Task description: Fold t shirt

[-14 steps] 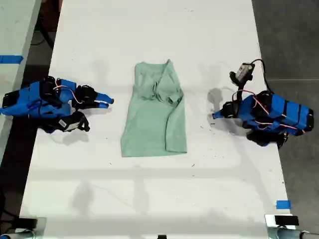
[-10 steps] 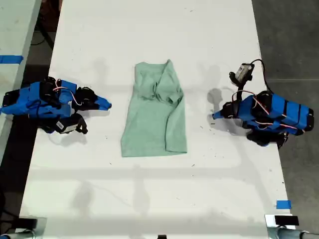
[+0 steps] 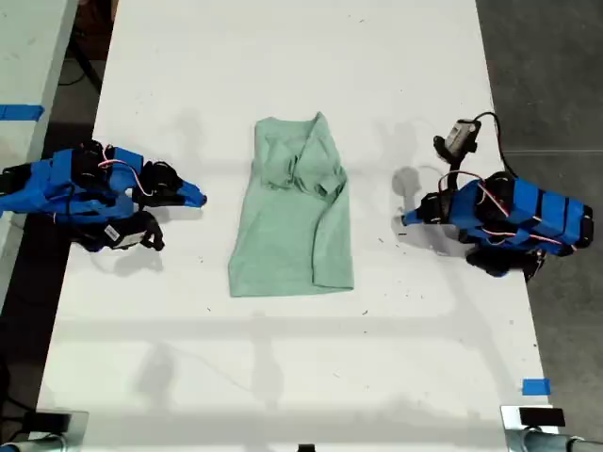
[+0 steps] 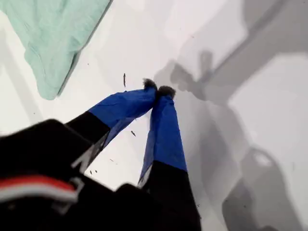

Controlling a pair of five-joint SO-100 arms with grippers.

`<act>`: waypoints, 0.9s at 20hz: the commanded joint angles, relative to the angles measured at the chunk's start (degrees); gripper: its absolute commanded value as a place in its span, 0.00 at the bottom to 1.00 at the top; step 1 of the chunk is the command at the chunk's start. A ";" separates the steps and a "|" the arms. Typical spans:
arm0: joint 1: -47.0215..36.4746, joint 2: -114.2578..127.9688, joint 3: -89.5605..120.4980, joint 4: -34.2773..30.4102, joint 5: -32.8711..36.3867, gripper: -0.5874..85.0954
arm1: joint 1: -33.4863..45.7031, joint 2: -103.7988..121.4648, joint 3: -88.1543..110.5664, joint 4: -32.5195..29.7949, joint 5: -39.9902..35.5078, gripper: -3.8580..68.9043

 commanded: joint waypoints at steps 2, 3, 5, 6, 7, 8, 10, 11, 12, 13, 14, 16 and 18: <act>-2.64 -34.72 -25.05 0.26 0.53 0.01 | -0.09 0.70 1.76 -0.35 0.53 0.07; -3.08 -44.12 -31.55 1.76 0.88 0.01 | -0.26 0.70 1.76 -0.35 0.62 0.07; -2.20 -61.79 -43.68 5.01 0.44 0.20 | -0.26 0.70 1.76 -0.35 0.44 0.07; -1.67 -68.12 -47.72 5.89 -0.26 0.23 | -0.26 0.70 1.76 -0.35 0.35 0.07; -0.62 -72.42 -50.71 5.98 0.00 0.24 | -0.26 0.70 1.76 -0.35 0.35 0.07; 0.97 -75.06 -52.56 5.98 0.26 0.26 | -0.35 0.70 1.76 -0.35 0.26 0.07; 5.01 -77.26 -53.70 4.39 0.79 0.28 | -0.44 0.70 1.76 -0.35 0.18 0.07; 7.12 -78.13 -53.96 3.78 0.70 0.29 | -0.44 0.70 1.76 -0.35 0.18 0.07; 9.32 -78.84 -54.05 2.99 0.09 0.28 | -0.44 0.70 1.76 -0.35 0.18 0.07; 11.43 -79.45 -54.14 2.02 -0.70 0.28 | -0.44 0.70 1.76 -0.35 0.18 0.07; 13.10 -79.89 -54.58 1.32 -1.67 0.27 | -0.44 0.70 1.76 -0.35 0.18 0.07; 15.47 -81.83 -56.07 0.09 -1.93 0.26 | -0.35 0.70 1.76 -0.35 0.26 0.07; 16.08 -86.04 -58.97 -0.26 -1.93 0.26 | -0.35 0.70 1.76 -0.35 0.26 0.07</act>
